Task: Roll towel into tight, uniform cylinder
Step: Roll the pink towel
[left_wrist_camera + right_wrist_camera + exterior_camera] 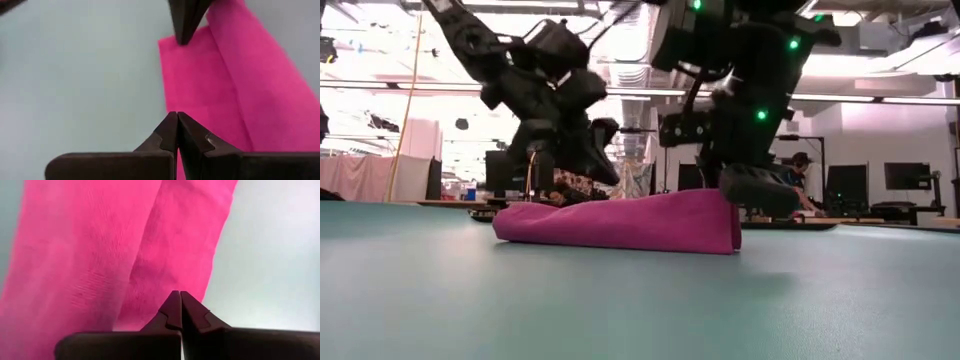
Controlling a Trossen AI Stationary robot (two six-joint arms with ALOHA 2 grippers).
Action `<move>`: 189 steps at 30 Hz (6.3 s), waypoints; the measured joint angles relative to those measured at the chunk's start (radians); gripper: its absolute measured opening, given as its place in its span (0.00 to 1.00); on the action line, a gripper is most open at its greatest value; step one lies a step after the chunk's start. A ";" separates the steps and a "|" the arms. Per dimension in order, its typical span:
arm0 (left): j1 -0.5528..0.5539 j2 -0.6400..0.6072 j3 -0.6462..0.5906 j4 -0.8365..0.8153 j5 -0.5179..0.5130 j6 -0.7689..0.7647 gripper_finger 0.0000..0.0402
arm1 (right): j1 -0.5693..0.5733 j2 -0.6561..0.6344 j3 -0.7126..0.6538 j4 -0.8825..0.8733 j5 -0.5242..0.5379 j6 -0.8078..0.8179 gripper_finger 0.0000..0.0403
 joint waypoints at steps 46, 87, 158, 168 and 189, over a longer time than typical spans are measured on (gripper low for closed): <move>-0.078 0.461 0.350 0.035 0.221 0.173 0.00 | 0.296 -0.103 -0.316 0.232 0.324 0.738 0.02; -0.057 0.461 0.350 0.052 0.137 0.157 0.00 | 0.206 -0.115 -0.384 0.668 0.045 0.398 0.03; -0.100 -0.184 0.070 -0.144 0.078 -0.214 0.00 | 0.185 -0.197 -0.374 0.514 -0.078 0.516 0.02; -0.198 -0.435 -0.366 0.273 -0.208 -0.322 0.00 | 0.205 -0.124 -0.372 0.564 -0.017 0.521 0.02; -0.155 -0.421 -0.431 0.337 -0.280 -0.445 0.00 | 0.221 -0.175 -0.372 0.838 0.124 0.404 0.02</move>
